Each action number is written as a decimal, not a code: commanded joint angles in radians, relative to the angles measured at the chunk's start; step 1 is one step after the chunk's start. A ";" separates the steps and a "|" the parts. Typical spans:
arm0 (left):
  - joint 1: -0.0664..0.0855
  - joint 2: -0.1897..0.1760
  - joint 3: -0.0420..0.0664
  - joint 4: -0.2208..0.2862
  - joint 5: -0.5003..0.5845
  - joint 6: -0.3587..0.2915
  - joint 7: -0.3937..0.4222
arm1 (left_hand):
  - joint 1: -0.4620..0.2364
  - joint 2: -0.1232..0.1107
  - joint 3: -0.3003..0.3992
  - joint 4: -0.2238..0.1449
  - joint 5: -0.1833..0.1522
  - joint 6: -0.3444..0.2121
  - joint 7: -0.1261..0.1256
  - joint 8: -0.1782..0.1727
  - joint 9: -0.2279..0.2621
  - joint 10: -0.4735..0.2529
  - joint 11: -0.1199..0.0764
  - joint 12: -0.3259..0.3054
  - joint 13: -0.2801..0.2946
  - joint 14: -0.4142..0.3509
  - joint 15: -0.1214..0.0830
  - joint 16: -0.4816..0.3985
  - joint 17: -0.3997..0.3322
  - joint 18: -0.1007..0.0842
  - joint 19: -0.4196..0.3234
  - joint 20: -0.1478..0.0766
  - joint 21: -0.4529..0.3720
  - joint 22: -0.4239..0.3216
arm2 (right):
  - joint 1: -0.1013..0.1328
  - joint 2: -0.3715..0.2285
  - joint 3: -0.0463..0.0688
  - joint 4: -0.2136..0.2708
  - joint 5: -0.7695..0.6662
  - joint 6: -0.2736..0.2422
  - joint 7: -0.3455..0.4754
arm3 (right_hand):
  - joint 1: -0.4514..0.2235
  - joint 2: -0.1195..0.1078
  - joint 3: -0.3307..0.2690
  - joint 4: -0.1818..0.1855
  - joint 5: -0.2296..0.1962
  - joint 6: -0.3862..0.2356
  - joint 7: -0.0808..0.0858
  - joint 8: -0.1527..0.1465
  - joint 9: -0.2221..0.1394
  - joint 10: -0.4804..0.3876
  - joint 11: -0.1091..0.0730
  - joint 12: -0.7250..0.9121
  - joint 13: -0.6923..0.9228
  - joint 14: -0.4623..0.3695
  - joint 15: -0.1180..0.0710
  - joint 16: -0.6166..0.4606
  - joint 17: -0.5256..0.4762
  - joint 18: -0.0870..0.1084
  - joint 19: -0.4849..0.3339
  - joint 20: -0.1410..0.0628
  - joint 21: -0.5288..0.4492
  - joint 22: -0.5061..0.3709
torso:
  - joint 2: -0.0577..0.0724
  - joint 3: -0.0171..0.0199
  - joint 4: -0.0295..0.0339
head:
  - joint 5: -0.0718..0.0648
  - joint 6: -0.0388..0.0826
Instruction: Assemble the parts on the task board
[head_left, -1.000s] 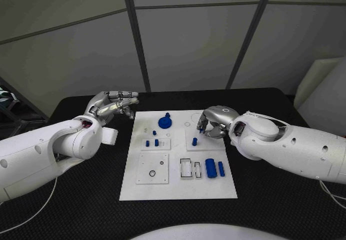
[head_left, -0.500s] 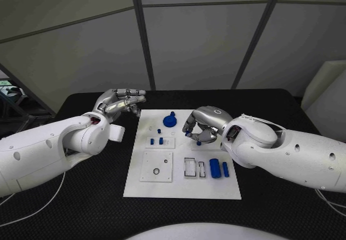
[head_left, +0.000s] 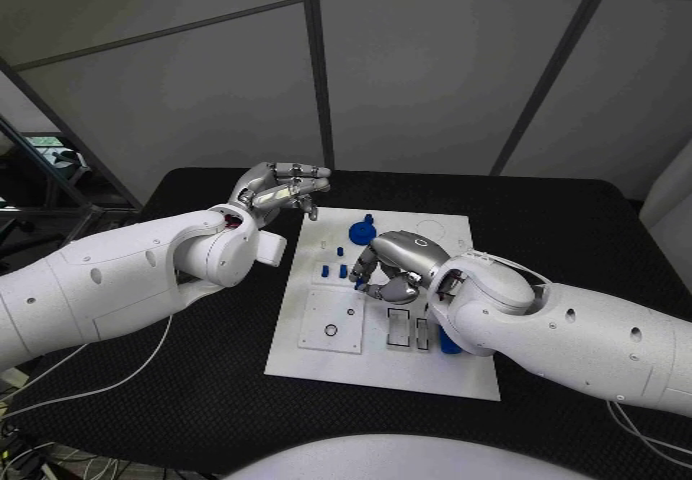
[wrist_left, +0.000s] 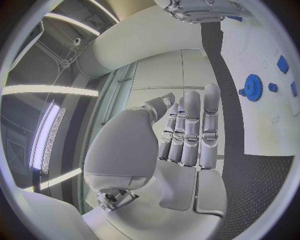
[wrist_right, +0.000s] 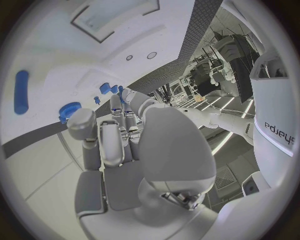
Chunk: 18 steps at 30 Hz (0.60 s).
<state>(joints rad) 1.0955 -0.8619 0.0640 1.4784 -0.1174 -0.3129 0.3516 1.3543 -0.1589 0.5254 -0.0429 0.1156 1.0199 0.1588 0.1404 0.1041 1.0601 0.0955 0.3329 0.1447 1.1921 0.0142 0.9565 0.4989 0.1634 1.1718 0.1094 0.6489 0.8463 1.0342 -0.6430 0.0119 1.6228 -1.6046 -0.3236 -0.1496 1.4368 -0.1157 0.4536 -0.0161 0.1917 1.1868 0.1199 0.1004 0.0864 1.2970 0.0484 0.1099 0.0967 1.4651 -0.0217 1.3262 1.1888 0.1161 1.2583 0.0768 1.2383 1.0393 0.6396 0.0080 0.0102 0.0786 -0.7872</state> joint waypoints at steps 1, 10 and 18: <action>0.003 0.005 0.001 -0.006 0.003 0.009 0.000 | 0.003 0.010 -0.003 0.000 -0.002 -0.001 0.006 0.005 -0.001 -0.006 0.000 0.006 0.001 -0.006 -0.003 -0.007 -0.001 0.019 -0.006 -0.002 -0.005 -0.002 | -0.009 0.014 0.000 -0.014 0.017 0.016 0.025 | -0.010 0.003 0.007 -0.002 0.004 0.004 0.006 -0.007 0.000 -0.004 0.004 0.000 0.002 0.049 -0.005 0.003 0.001 -0.007 0.000 0.003 0.005 -0.002 | -0.001 0.0017 -0.0012 | 0.025 -0.010; 0.005 0.016 0.001 -0.016 0.003 0.010 -0.001 | 0.003 0.010 -0.004 0.000 -0.002 -0.001 0.006 0.005 -0.001 -0.006 0.000 0.006 0.001 -0.006 -0.002 -0.007 -0.001 0.019 -0.006 -0.002 -0.005 -0.002 | -0.024 0.036 -0.002 -0.042 0.007 0.028 0.024 | -0.013 0.004 0.007 -0.002 0.004 0.001 0.008 -0.009 0.000 -0.007 0.005 -0.003 0.002 0.049 -0.004 0.007 0.004 -0.006 -0.001 0.004 0.006 -0.002 | -0.001 0.0017 -0.0026 | 0.046 -0.017; 0.005 0.020 0.001 -0.020 0.003 0.012 -0.002 | 0.003 0.010 -0.004 0.000 -0.002 -0.001 0.006 0.005 -0.001 -0.006 0.000 0.006 0.001 -0.006 -0.002 -0.007 -0.001 0.019 -0.006 -0.002 -0.005 -0.002 | -0.030 0.041 -0.006 -0.048 0.005 0.047 0.025 | -0.014 0.004 0.007 -0.002 0.004 0.000 0.008 -0.010 0.000 -0.008 0.006 -0.003 0.002 0.049 -0.003 0.009 0.006 -0.007 -0.001 0.004 0.007 -0.001 | 0.000 0.0020 -0.0023 | 0.052 -0.018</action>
<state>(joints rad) 1.0980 -0.8432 0.0642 1.4584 -0.1172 -0.3123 0.3471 1.3543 -0.1589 0.5254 -0.0428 0.1156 1.0200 0.1588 0.1404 0.1042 1.0602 0.0955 0.3329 0.1447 1.1921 0.0142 0.9565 0.4990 0.1635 1.1718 0.1093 0.6489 0.8464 1.0040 -0.6030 0.0062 1.5738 -1.5971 -0.2961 -0.1341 1.4313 -0.1104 0.4559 -0.0183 0.1916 1.1868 0.1229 0.0917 0.0842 1.2932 0.0521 0.1098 0.0977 1.4651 -0.0217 1.3299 1.1944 0.1162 1.2583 0.0768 1.2422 1.0368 0.6386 0.0101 0.0075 0.1295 -0.8035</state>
